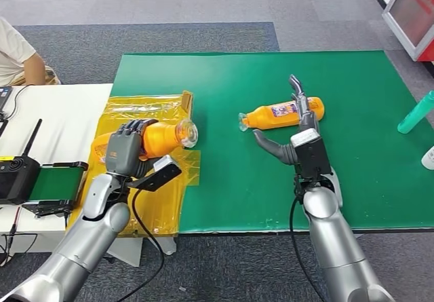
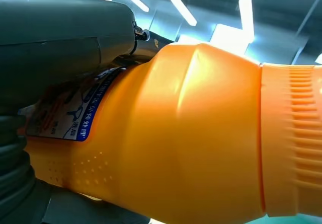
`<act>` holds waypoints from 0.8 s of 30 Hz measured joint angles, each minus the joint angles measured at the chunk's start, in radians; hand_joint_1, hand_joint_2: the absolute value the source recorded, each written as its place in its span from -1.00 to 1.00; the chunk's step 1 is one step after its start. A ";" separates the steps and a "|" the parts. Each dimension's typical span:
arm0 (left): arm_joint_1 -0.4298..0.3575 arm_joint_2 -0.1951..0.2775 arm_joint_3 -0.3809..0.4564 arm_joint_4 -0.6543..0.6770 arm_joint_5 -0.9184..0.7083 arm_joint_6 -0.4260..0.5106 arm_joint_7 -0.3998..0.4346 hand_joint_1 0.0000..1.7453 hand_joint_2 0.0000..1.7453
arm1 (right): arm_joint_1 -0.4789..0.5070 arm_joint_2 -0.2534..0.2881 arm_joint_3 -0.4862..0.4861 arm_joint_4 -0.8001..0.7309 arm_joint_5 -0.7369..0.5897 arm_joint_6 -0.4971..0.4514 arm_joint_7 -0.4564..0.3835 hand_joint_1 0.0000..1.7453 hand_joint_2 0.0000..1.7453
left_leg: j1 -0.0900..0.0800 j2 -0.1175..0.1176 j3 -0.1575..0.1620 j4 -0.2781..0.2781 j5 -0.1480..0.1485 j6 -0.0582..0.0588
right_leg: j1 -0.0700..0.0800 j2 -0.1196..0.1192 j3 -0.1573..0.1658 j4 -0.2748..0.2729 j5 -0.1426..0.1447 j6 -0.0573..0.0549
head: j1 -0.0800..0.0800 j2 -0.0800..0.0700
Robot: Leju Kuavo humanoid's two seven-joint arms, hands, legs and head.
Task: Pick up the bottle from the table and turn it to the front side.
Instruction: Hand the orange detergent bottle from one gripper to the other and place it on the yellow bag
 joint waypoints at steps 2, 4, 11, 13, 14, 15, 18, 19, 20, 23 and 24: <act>-0.019 0.002 0.006 0.081 -0.030 -0.001 -0.001 1.00 1.00 | 0.014 -0.006 -0.002 -0.045 -0.012 0.029 -0.005 -1.00 1.00 | 0.000 0.000 0.000 0.000 0.000 0.000 | 0.000 0.000 0.000 0.000 0.000 0.000 | 0.000 0.000; -0.040 0.003 0.007 0.159 -0.074 -0.002 0.003 1.00 1.00 | 0.024 -0.010 -0.001 -0.080 -0.010 0.042 -0.011 -1.00 1.00 | 0.000 0.000 0.000 0.000 0.000 0.000 | 0.000 0.000 0.000 0.000 0.000 0.000 | 0.000 0.000; -0.090 0.003 -0.010 0.360 -0.162 -0.030 0.004 1.00 1.00 | 0.046 -0.018 0.000 -0.176 0.035 0.036 -0.035 -1.00 1.00 | 0.000 0.000 0.000 0.000 0.000 0.000 | 0.000 0.000 0.000 0.000 0.000 0.000 | 0.000 0.000; -0.097 0.002 -0.019 0.396 -0.183 -0.036 0.003 1.00 1.00 | 0.050 -0.022 0.000 -0.193 0.047 0.034 -0.036 -1.00 1.00 | 0.000 0.000 0.000 0.000 0.000 0.000 | 0.000 0.000 0.000 0.000 0.000 0.000 | 0.000 0.000; -0.100 0.002 -0.024 0.412 -0.195 -0.038 0.003 1.00 1.00 | 0.051 -0.024 0.001 -0.200 0.052 0.034 -0.036 -1.00 1.00 | 0.000 0.000 0.000 0.000 0.000 0.000 | 0.000 0.000 0.000 0.000 0.000 0.000 | 0.000 0.000; -0.103 0.003 -0.031 0.426 -0.210 -0.039 0.006 1.00 1.00 | 0.052 -0.026 0.001 -0.206 0.057 0.033 -0.037 -1.00 1.00 | 0.000 0.000 0.000 0.000 0.000 0.000 | 0.000 0.000 0.000 0.000 0.000 0.000 | 0.000 0.000; -0.114 0.003 -0.058 0.456 -0.272 -0.036 0.037 1.00 1.00 | 0.052 -0.029 0.002 -0.214 0.069 0.033 -0.037 -1.00 1.00 | 0.000 0.000 0.000 0.000 0.000 0.000 | 0.000 0.000 0.000 0.000 0.000 0.000 | 0.000 0.000; -0.119 0.003 -0.068 0.465 -0.292 -0.034 0.049 1.00 1.00 | 0.052 -0.031 0.002 -0.214 0.073 0.033 -0.037 -1.00 1.00 | 0.000 0.000 0.000 0.000 0.000 0.000 | 0.000 0.000 0.000 0.000 0.000 0.000 | 0.000 0.000; -0.123 0.003 -0.077 0.472 -0.307 -0.032 0.059 1.00 1.00 | 0.052 -0.032 0.003 -0.214 0.076 0.033 -0.037 -1.00 1.00 | 0.000 0.000 0.000 0.000 0.000 0.000 | 0.000 0.000 0.000 0.000 0.000 0.000 | 0.000 0.000; -0.134 0.003 -0.097 0.490 -0.329 -0.019 0.077 1.00 1.00 | 0.052 -0.036 0.004 -0.214 0.086 0.035 -0.035 -1.00 1.00 | 0.000 0.000 0.000 0.000 0.000 0.000 | 0.000 0.000 0.001 0.000 0.000 0.000 | 0.000 0.000; -0.137 0.004 -0.103 0.496 -0.332 -0.015 0.079 1.00 1.00 | 0.052 -0.037 0.005 -0.214 0.089 0.035 -0.035 -1.00 1.00 | 0.000 0.000 0.000 0.000 0.000 0.000 | 0.000 0.000 0.001 0.000 0.000 0.000 | 0.000 0.000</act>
